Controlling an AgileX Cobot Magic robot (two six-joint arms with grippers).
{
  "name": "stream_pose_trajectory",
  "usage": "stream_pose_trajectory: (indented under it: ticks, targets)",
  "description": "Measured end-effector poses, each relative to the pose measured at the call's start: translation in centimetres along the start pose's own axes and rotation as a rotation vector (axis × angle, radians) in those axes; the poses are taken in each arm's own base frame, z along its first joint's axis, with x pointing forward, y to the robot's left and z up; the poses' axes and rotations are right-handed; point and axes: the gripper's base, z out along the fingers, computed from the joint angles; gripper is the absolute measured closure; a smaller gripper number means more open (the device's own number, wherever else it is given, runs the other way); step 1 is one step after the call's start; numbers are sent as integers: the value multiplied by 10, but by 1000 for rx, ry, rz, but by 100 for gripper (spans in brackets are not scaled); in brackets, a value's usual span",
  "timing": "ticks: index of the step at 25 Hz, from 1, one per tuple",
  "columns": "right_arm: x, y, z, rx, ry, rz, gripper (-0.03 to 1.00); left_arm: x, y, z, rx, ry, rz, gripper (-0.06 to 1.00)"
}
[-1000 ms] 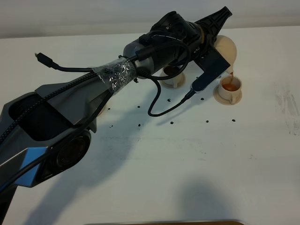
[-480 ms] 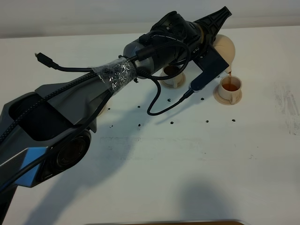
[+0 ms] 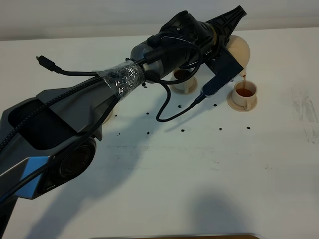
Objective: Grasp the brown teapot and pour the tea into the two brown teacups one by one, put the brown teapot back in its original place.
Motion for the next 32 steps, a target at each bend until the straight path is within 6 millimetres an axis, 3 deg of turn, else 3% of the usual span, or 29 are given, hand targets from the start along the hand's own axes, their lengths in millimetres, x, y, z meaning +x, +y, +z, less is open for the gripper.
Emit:
stream_pose_trajectory:
  ticks: [32]
  targets:
    - [0, 0, 0, 0, 0, 0, 73, -6, 4, -1, -6, 0, 61, 78]
